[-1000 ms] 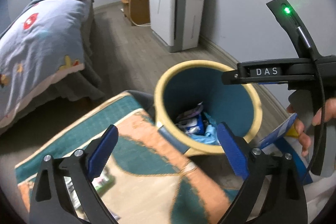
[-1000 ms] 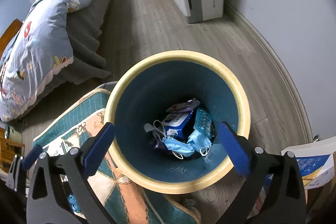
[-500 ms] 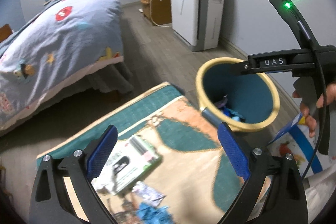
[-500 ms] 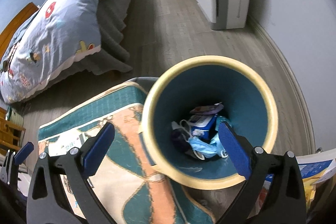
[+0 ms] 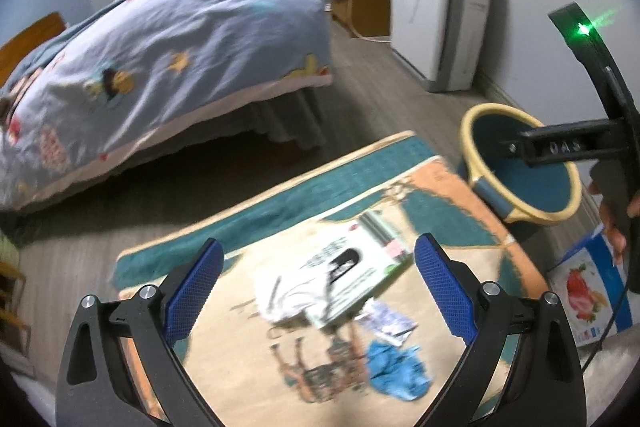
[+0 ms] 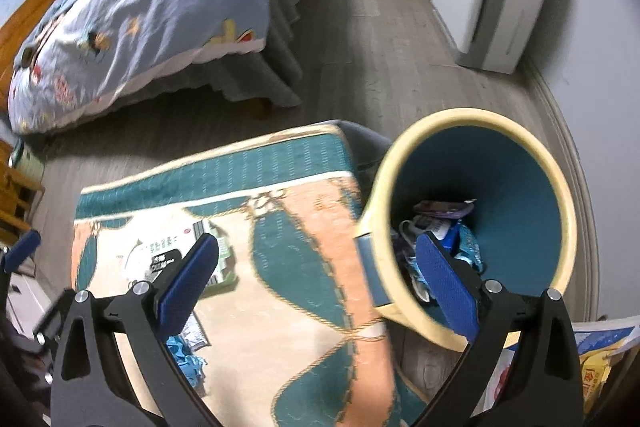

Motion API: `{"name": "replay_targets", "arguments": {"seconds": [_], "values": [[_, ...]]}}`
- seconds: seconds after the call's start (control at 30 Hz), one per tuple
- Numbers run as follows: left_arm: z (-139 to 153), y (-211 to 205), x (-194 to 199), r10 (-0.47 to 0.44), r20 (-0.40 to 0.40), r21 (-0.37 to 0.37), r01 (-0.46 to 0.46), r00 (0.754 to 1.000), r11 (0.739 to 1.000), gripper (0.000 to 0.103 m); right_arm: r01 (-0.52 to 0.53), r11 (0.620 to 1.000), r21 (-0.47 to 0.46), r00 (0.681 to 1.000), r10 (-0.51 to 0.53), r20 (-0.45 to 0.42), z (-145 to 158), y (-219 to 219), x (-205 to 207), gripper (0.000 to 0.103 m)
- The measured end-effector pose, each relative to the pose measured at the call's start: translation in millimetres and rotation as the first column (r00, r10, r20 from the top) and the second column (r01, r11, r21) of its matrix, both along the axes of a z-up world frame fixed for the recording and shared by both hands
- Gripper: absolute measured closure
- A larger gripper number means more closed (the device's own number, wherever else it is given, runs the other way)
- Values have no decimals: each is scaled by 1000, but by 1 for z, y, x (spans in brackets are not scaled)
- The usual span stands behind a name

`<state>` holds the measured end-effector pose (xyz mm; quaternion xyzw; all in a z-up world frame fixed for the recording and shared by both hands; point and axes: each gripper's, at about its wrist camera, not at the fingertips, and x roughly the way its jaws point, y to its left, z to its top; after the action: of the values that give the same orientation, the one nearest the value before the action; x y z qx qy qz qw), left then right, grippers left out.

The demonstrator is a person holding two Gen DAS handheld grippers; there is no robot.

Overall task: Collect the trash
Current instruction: 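Move both grippers away from the bin back toward the cushion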

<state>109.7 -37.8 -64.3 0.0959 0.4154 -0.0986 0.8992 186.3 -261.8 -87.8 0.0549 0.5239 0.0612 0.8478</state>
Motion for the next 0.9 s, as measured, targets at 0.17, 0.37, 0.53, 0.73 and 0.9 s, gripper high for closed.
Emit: {"name": "replay_targets", "arguments": {"seconds": [0.17,0.37,0.53,0.73,0.9], "values": [[-16,29,5,65,-38,24,-64,997,998,8,-53,998,-41,998,52,-17,-9,31,0,6],[-47,55,15,119,-136,0,-120,984,993,8,-74,997,-37,995,72,-64,-26,50,5,6],[-71,48,25,77,-198,23,-74,977,997,8,-71,996,-48,993,66,-98,-40,55,19,6],[-91,34,33,7,-251,36,2,968,999,8,-70,997,-32,990,65,-129,-51,62,34,6],[-108,27,40,-27,-302,57,46,953,997,8,-79,996,-38,989,74,-127,-53,66,43,6]]}}
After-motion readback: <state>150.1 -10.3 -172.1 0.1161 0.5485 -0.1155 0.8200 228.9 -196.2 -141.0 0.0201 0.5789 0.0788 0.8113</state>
